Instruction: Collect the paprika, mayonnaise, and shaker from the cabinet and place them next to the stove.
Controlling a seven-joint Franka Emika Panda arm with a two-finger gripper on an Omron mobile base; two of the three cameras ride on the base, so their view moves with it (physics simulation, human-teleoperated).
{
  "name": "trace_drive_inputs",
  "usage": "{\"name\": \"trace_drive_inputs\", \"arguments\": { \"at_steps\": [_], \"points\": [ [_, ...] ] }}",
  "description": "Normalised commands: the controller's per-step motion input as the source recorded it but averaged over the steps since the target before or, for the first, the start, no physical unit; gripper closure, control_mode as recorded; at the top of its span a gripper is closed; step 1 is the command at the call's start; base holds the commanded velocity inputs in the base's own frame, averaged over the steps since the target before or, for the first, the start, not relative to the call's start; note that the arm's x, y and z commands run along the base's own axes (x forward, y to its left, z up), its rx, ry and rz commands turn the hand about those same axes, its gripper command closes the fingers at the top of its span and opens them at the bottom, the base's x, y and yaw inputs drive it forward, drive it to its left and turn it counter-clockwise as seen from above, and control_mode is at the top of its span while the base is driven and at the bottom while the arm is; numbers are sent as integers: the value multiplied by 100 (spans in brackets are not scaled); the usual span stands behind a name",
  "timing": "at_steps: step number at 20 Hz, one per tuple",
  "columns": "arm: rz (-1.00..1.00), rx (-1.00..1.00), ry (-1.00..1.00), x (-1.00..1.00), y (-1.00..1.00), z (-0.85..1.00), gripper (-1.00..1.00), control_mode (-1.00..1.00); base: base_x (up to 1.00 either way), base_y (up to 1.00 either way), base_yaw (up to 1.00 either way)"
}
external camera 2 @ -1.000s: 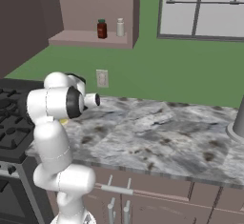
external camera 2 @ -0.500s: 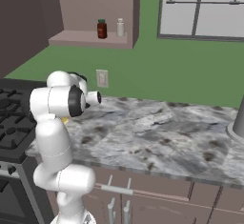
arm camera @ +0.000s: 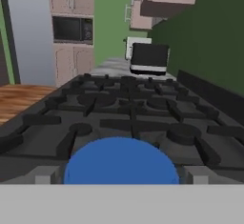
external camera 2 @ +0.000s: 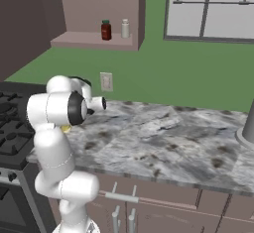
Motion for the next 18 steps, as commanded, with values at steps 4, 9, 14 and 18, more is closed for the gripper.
{"name": "trace_drive_inputs", "arguments": {
  "at_steps": [4, 9, 14, 18],
  "points": [
    [-4, 0, 0, -12, -16, 30, -100, -100, 0, 0, 0],
    [-2, 0, -1, -1, -8, 31, -100, -100, 0, 0, 0],
    [-2, 0, -4, -18, -7, 64, -100, -100, 0, 0, 0],
    [-8, 0, -6, -46, -14, 77, -100, -100, 0, 0, 0]
  ]
}}
